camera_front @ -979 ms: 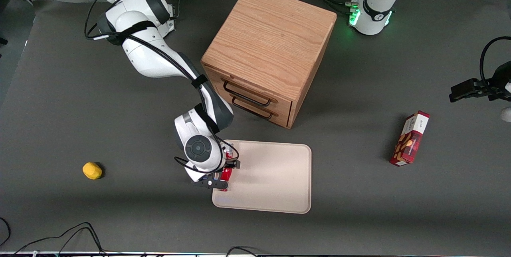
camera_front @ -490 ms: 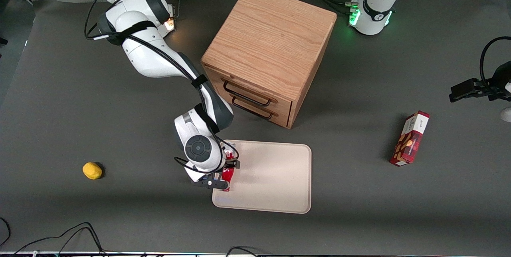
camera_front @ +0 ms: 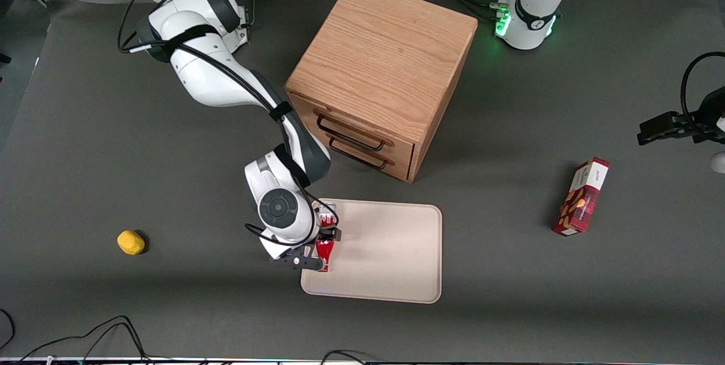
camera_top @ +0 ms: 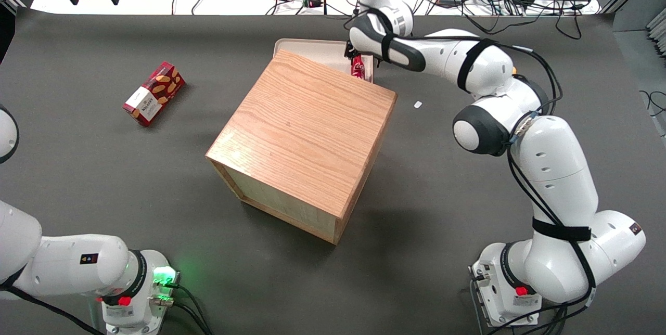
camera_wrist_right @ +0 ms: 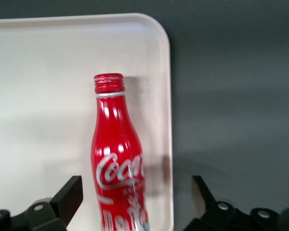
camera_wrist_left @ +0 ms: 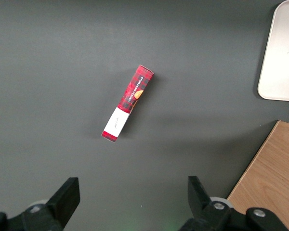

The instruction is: Place coke bottle on tray

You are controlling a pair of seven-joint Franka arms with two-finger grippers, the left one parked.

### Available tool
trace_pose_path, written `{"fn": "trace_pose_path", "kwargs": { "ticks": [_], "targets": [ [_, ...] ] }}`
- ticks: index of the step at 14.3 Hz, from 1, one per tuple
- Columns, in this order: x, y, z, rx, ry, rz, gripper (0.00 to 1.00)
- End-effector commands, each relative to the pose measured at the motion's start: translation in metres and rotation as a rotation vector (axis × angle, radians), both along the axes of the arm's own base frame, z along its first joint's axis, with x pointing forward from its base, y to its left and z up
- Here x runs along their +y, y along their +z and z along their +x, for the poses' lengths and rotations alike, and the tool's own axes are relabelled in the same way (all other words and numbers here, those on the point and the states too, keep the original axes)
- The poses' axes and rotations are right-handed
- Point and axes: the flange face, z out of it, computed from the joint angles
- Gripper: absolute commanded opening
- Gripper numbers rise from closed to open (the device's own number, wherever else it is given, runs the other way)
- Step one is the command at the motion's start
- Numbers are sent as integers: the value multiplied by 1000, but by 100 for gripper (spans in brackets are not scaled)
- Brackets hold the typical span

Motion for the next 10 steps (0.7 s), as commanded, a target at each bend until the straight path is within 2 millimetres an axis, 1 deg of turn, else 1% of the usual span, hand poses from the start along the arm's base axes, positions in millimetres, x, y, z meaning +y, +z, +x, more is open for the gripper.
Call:
{"fn": "trace_pose_path", "kwargs": {
  "ticks": [1,2,3,4,5,7,8,10],
  "targets": [
    [-6,62,-10,34,3,-26,100],
    [-11,78,-15,56,-5,-40,100],
    [-16,98,-19,65,-9,-44,100],
    [-32,118,-20,76,-22,-48,100],
    [-44,143,-25,96,-26,-32,100],
    [-82,187,-35,131,-35,-1,100],
    [-101,211,-46,137,-13,6,100],
    [-145,249,-69,132,-7,13,100]
  ]
}}
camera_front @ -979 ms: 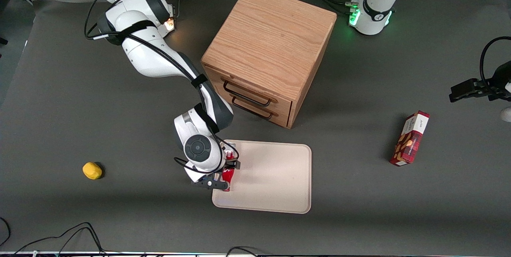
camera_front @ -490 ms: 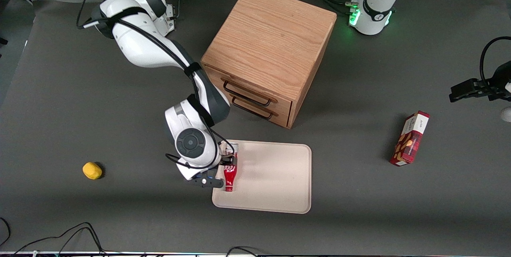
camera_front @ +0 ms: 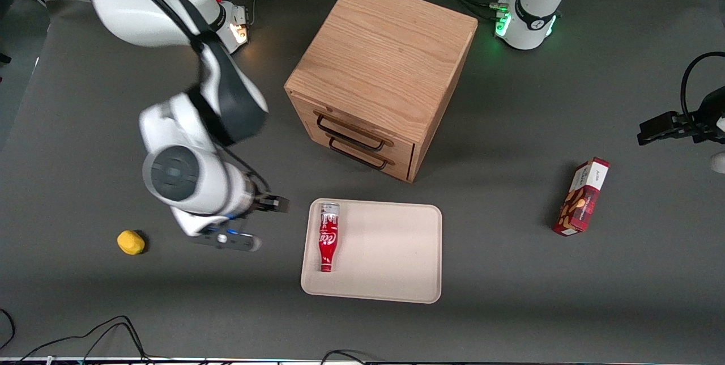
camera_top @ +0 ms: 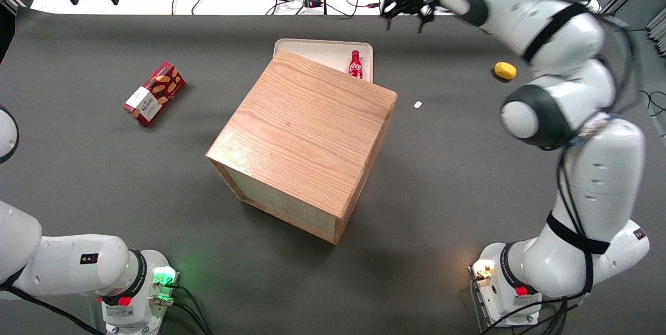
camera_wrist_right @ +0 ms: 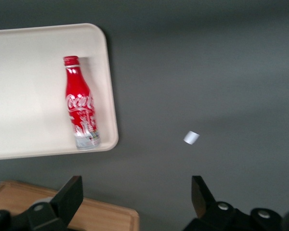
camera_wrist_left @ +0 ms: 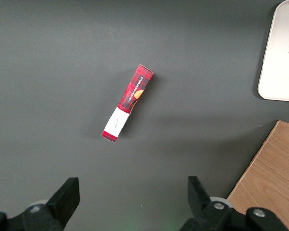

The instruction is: Place coke bottle on tray

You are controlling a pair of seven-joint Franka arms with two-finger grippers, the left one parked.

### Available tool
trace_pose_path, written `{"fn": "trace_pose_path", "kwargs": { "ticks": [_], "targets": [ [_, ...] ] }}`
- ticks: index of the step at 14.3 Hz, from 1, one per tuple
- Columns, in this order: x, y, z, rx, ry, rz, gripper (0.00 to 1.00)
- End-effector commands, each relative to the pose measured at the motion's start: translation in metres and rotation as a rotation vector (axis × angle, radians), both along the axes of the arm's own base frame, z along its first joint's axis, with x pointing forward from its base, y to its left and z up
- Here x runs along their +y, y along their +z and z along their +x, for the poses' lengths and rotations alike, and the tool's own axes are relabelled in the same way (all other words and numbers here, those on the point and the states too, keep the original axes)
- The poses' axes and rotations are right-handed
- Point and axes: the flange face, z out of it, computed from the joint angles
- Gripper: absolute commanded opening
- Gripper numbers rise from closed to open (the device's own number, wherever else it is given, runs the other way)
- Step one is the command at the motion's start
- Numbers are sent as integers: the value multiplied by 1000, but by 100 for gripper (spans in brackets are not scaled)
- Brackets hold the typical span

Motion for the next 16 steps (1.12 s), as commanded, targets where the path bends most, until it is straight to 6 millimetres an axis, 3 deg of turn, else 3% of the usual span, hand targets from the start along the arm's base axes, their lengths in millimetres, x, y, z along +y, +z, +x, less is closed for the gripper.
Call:
{"fn": "trace_pose_path", "kwargs": {
  "ticks": [1,5,7,9,10,12,16],
  "targets": [
    [-61,50,-54,26,49,21,100],
    [-174,120,-119,68,168,11,100],
    [-219,142,-142,70,156,10,100],
    [-227,148,-149,62,136,18,100],
    [-216,150,-152,60,136,15,100],
    [-225,155,-149,47,30,54,100],
    [-231,157,-146,42,17,76,100]
  ]
}}
